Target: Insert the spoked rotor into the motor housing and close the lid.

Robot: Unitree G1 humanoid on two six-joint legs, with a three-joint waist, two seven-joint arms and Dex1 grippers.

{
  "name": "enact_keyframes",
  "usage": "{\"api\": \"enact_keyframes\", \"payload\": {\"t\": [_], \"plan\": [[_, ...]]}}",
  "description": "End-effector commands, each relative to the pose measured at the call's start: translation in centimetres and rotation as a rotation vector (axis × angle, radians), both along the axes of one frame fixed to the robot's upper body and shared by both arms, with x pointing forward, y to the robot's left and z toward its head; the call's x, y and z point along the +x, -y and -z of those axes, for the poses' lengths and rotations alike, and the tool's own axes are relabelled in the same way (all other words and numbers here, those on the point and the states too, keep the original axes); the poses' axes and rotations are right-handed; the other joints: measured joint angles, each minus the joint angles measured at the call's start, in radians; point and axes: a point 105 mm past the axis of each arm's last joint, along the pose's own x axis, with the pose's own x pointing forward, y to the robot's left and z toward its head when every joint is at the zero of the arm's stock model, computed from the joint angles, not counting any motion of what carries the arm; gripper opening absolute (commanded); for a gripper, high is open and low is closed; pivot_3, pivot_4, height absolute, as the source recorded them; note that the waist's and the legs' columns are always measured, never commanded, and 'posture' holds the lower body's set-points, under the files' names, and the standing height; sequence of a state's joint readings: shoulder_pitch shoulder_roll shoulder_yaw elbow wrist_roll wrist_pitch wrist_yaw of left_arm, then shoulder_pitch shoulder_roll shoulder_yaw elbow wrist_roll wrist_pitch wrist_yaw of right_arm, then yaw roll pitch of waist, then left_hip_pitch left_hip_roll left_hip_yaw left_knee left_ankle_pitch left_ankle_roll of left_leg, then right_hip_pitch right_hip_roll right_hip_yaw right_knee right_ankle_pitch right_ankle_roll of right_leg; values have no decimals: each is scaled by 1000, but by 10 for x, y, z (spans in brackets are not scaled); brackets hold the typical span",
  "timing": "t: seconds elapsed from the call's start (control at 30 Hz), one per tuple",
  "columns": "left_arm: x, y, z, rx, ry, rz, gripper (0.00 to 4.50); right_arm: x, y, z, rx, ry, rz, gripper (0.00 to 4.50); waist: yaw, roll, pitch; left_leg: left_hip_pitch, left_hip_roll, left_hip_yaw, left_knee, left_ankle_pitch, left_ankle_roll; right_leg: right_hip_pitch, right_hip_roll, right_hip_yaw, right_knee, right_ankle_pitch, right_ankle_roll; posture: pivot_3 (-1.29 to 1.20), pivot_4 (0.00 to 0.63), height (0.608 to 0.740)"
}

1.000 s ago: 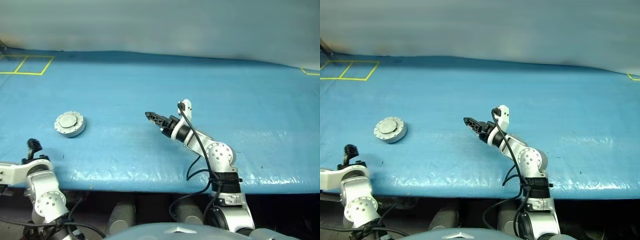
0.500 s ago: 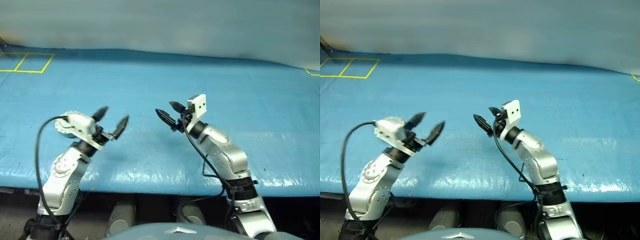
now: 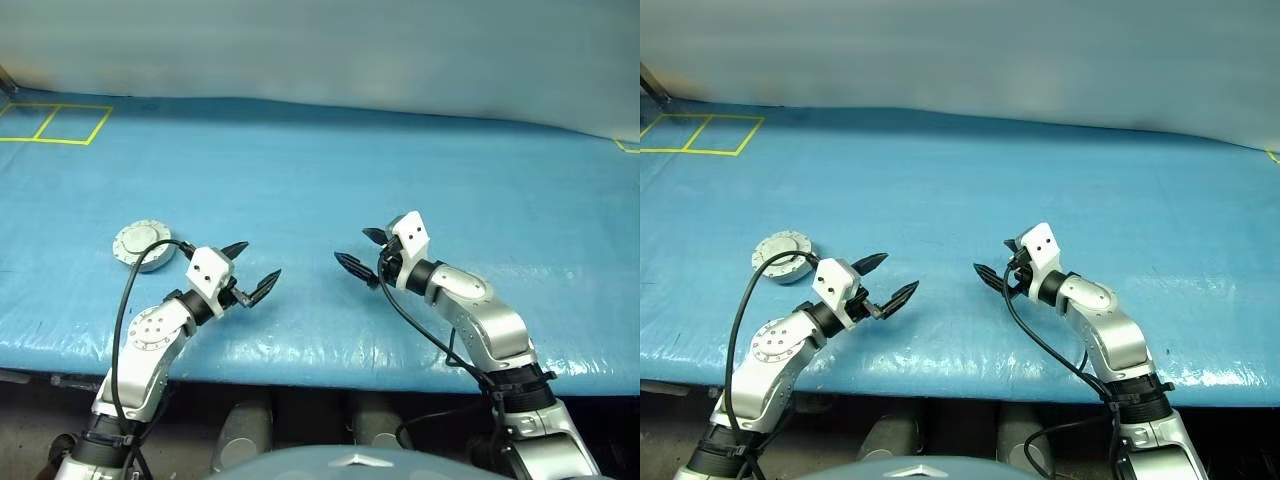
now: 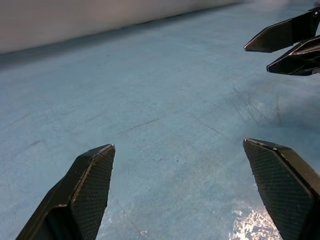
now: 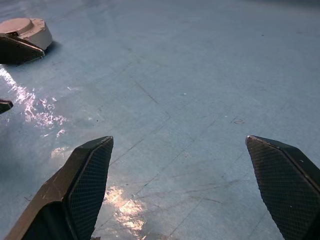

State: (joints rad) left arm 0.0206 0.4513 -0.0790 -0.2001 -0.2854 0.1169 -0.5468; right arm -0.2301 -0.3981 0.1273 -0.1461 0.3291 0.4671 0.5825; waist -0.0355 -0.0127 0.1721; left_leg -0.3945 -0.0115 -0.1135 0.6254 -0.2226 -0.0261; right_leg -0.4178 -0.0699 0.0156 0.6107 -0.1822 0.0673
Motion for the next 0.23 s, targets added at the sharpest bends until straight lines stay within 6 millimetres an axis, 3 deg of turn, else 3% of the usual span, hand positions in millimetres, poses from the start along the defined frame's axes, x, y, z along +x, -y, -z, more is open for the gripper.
{"api": "enact_keyframes", "payload": {"t": [0.03, 0.23], "plan": [[7, -2, -14, -3, 87, -35, 4500, -2, -5, -6, -36, 46, -13, 4479, 1, 0, 0, 0, 0, 0, 0, 0, 0, 0, 0, 0, 0, 0, 0, 0, 150, 740], [9, 3, -14, -1, 99, -39, 4500, -5, -12, -1, -39, 37, -17, 4479, 2, 0, 0, 1, 0, 0, 1, 0, 0, 1, 0, 0, 0, 0, 1, 0, 150, 740]]}}
